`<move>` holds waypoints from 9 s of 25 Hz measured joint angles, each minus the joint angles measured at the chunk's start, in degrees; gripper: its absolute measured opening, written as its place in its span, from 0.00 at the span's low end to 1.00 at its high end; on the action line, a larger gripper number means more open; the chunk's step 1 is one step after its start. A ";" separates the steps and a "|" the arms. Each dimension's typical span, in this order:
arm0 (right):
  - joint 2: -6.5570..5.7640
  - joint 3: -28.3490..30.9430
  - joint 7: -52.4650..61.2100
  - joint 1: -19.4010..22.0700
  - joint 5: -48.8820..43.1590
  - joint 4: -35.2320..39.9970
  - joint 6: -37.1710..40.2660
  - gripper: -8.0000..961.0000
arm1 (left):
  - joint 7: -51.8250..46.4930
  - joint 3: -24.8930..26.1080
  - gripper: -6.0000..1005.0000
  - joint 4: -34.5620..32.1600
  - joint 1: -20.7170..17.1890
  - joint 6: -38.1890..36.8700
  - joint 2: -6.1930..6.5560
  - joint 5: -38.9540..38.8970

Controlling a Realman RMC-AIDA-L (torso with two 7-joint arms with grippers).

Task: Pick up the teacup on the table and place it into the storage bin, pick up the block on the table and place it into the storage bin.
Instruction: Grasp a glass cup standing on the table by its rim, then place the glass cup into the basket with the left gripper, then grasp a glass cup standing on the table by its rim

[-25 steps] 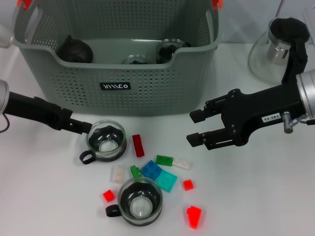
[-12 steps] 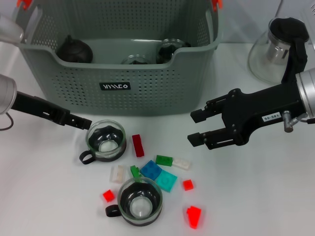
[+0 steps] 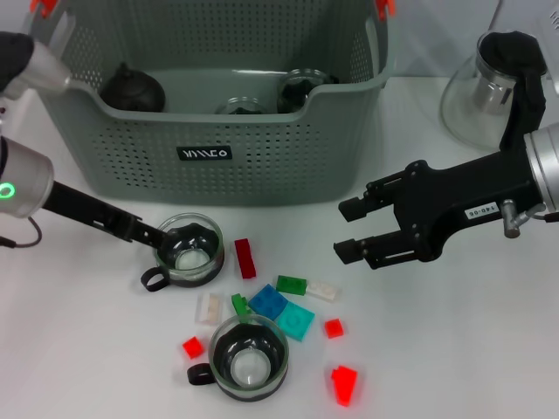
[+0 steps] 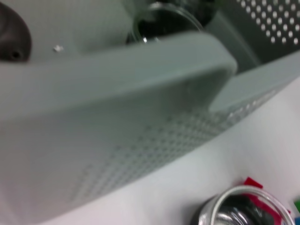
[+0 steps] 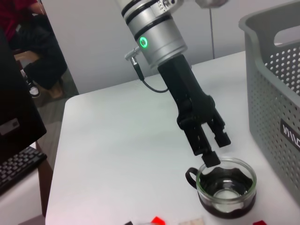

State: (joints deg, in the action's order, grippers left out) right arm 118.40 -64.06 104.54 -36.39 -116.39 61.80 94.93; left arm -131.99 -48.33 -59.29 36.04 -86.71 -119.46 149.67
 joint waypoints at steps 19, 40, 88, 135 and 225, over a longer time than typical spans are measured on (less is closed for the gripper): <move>0.96 -0.27 -0.29 -1.48 -4.71 -2.14 -0.01 0.64 | -0.76 -1.04 0.82 4.42 1.04 3.86 -0.75 0.03; 0.96 0.22 -1.10 -0.78 -4.72 -2.91 -0.04 0.64 | -0.50 -1.14 0.81 7.49 1.49 7.67 -0.77 0.08; 0.96 0.25 -1.62 -0.60 -4.65 -3.04 -0.57 0.64 | 0.35 1.63 0.08 -1.59 0.93 -4.75 0.11 -0.27; 1.14 4.74 -1.27 -3.61 -4.28 -14.80 -4.24 0.64 | 4.13 -5.48 0.08 22.37 23.35 36.89 6.75 -5.65; 0.29 6.19 -5.81 -4.21 -4.30 -16.14 -6.66 0.64 | 6.58 -19.25 0.77 -37.95 -6.57 -28.24 -4.87 -13.70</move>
State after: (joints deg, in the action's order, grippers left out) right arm 118.68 -57.87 98.74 -40.60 -120.69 45.66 88.27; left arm -125.41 -67.58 -97.24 29.48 -114.95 -124.33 135.98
